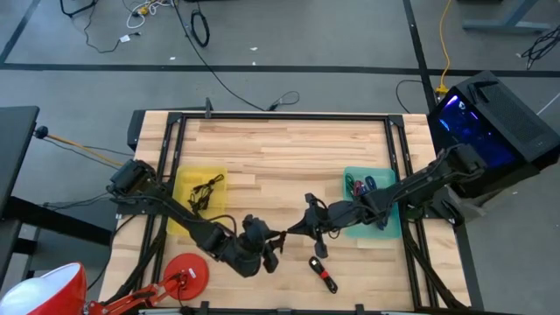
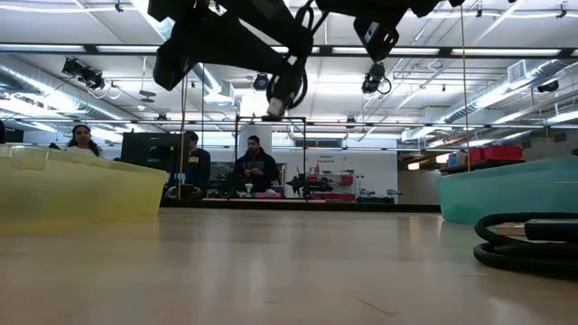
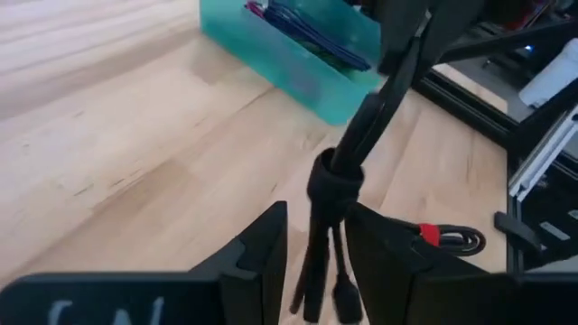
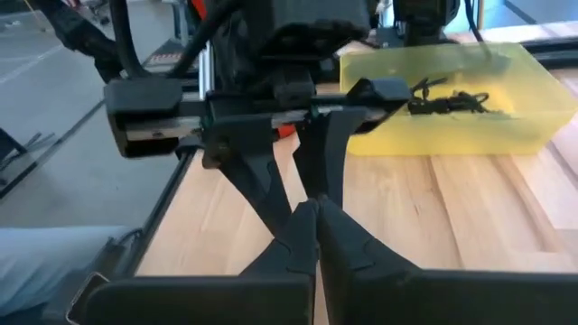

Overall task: Pick & Place USB Port
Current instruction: Put the black charger cable into the yellow bin

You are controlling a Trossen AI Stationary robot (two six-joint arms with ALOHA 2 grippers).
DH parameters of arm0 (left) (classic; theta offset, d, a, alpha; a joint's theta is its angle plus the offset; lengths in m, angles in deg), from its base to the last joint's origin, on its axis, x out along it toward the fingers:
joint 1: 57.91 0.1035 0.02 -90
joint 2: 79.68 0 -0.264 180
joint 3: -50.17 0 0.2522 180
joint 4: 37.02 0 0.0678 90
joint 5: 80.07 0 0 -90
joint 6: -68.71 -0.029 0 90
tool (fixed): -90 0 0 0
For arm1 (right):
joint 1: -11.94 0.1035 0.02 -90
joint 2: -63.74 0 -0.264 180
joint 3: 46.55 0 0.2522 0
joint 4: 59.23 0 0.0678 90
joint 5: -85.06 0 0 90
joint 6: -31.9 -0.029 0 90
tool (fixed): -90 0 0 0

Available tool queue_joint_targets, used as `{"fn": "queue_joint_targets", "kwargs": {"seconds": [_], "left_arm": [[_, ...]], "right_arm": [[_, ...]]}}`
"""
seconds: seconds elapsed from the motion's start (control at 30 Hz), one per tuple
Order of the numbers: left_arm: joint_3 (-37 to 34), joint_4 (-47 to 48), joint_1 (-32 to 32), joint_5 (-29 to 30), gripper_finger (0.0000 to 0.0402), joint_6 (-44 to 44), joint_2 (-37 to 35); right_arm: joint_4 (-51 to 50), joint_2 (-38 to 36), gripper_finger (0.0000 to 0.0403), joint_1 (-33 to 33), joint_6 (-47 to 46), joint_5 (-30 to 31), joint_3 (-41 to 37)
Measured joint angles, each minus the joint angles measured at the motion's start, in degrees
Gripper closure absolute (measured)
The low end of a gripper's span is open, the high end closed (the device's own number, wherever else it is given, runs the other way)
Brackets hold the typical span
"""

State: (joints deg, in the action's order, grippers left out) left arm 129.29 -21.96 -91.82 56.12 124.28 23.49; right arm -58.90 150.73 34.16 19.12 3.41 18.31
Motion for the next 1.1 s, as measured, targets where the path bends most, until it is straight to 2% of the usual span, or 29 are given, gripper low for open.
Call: {"fn": "queue_joint_targets", "kwargs": {"seconds": [0.23,0.33,0.47,0.63,0.83,0.93,1.1], "left_arm": [[0.00,-4.65,0.17,0.29,0.0288,-5.44,0.00],[0.00,-5.99,0.40,-0.49,0.0313,-7.90,0.00],[0.00,-6.46,1.25,-3.16,0.0373,-10.27,0.00],[0.00,-5.31,1.74,-2.13,0.0373,-11.30,-0.04],[0.22,2.75,1.85,2.85,0.0373,-6.47,-0.22],[0.33,8.29,1.27,4.58,0.0373,-2.85,-1.19],[-0.11,26.68,-0.33,8.12,0.0373,8.07,-6.39]], "right_arm": [[-0.13,-0.17,0.0403,0.02,0.00,0.89,0.00],[-0.09,-0.17,0.0403,0.03,0.00,0.96,0.00],[-0.14,-0.17,0.0403,0.09,0.04,0.99,0.00],[-0.16,-0.17,0.0403,-0.09,1.30,1.13,0.00],[-1.25,-0.10,0.0401,-1.36,1.25,2.63,0.00],[-2.32,-0.03,0.0385,-1.75,0.72,2.44,0.00],[-7.13,-0.31,0.0354,-1.43,-0.76,0.92,0.04]]}}
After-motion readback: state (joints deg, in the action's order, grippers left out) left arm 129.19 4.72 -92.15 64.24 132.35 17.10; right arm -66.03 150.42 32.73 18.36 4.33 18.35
